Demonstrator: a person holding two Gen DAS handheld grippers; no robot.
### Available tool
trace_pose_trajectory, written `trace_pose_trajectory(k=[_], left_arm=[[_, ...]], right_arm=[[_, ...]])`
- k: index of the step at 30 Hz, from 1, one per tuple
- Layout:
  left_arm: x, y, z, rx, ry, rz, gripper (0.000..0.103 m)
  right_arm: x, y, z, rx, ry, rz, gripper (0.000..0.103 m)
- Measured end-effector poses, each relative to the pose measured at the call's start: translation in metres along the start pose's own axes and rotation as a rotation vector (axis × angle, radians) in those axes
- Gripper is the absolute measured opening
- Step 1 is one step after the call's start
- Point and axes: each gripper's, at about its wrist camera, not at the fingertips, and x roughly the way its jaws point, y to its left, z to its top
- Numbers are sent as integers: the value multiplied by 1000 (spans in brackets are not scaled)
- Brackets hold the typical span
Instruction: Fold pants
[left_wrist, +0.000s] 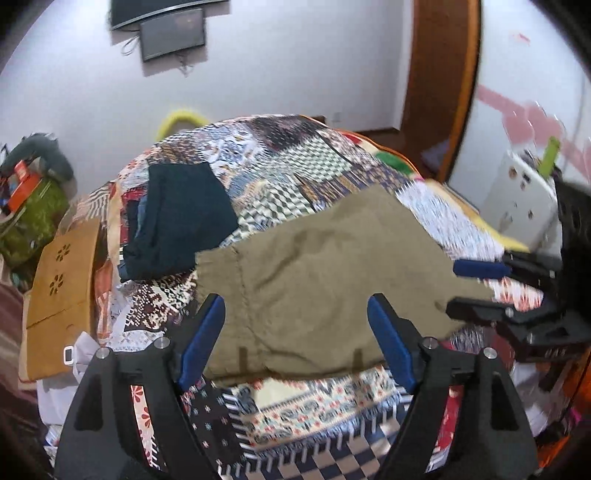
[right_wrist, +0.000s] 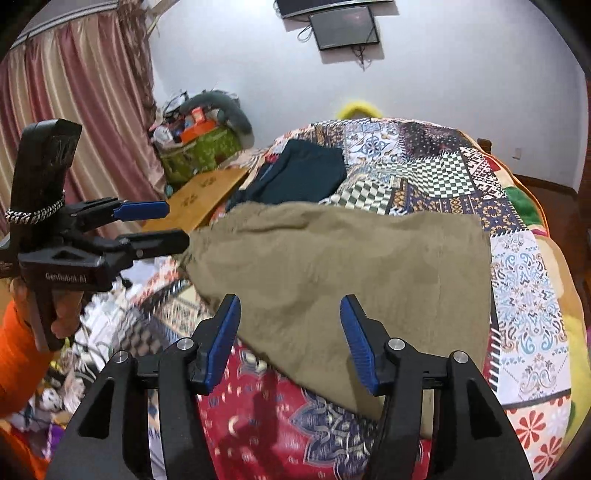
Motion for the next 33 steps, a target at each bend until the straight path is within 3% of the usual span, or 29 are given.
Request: trace_pose_trajectory(k=[5,10,12,15,18,26,33], left_arm=[[14,10,10,-52,13,-23,81],[46,3,-4,-44,90,-51,81],[62,0,-14,-24,126,-40,81],[78,3,-28,-6,152,34,82],[75,16,-36,-32,124,67,93],[65,48,-51,-101,137,72,93],[57,51,-55,-83,134,105,93]], right_arm=[[12,-1,10,17,-7,3,52],[39,-5,3,42,71,14,53],[49,-9,-4,48,111,24,53],[59,-18,-16,77,162,32,53],[52,-23,-24,63,150,18,53],[25,-56,-51,156,169,-43,53],[5,-84,-72,229,173,-132,53]])
